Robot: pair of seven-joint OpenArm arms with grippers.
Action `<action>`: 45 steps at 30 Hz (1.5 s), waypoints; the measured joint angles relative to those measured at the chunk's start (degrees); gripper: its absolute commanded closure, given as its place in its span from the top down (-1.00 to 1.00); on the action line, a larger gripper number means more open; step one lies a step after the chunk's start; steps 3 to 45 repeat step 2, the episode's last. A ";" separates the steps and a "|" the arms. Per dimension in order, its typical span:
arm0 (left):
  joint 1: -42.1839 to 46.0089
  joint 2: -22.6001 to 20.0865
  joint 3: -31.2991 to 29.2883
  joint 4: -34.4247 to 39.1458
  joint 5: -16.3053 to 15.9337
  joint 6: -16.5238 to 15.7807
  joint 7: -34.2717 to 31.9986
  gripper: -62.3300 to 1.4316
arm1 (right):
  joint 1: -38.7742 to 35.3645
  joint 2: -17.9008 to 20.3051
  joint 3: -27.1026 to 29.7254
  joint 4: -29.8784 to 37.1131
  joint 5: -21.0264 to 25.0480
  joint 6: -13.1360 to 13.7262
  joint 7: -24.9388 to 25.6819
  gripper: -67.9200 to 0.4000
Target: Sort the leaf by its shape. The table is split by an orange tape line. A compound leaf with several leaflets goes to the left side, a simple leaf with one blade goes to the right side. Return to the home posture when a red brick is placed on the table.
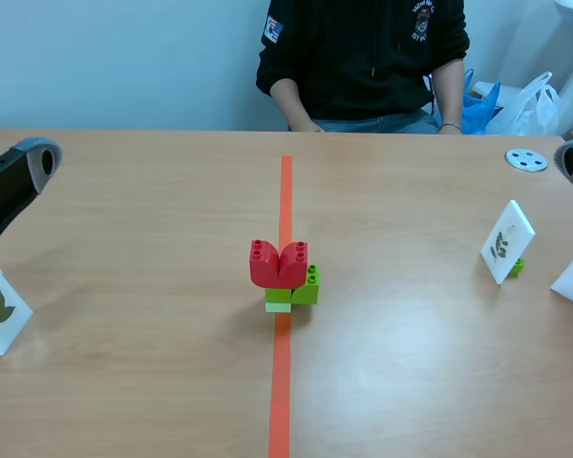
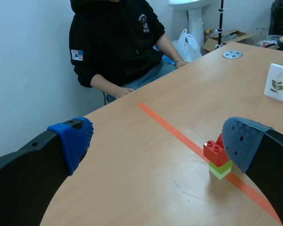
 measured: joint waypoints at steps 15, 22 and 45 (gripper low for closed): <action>0.00 0.00 0.00 0.00 0.00 0.00 0.00 0.89 | 0.00 0.00 0.00 0.00 0.00 0.00 0.00 0.49; 0.00 0.00 0.00 0.00 0.00 0.00 0.00 0.89 | 0.00 0.00 0.00 0.00 0.00 0.00 0.00 0.49; 0.00 0.00 0.00 0.00 0.00 0.00 0.00 0.89 | 0.00 0.00 0.00 0.00 0.00 0.00 0.00 0.49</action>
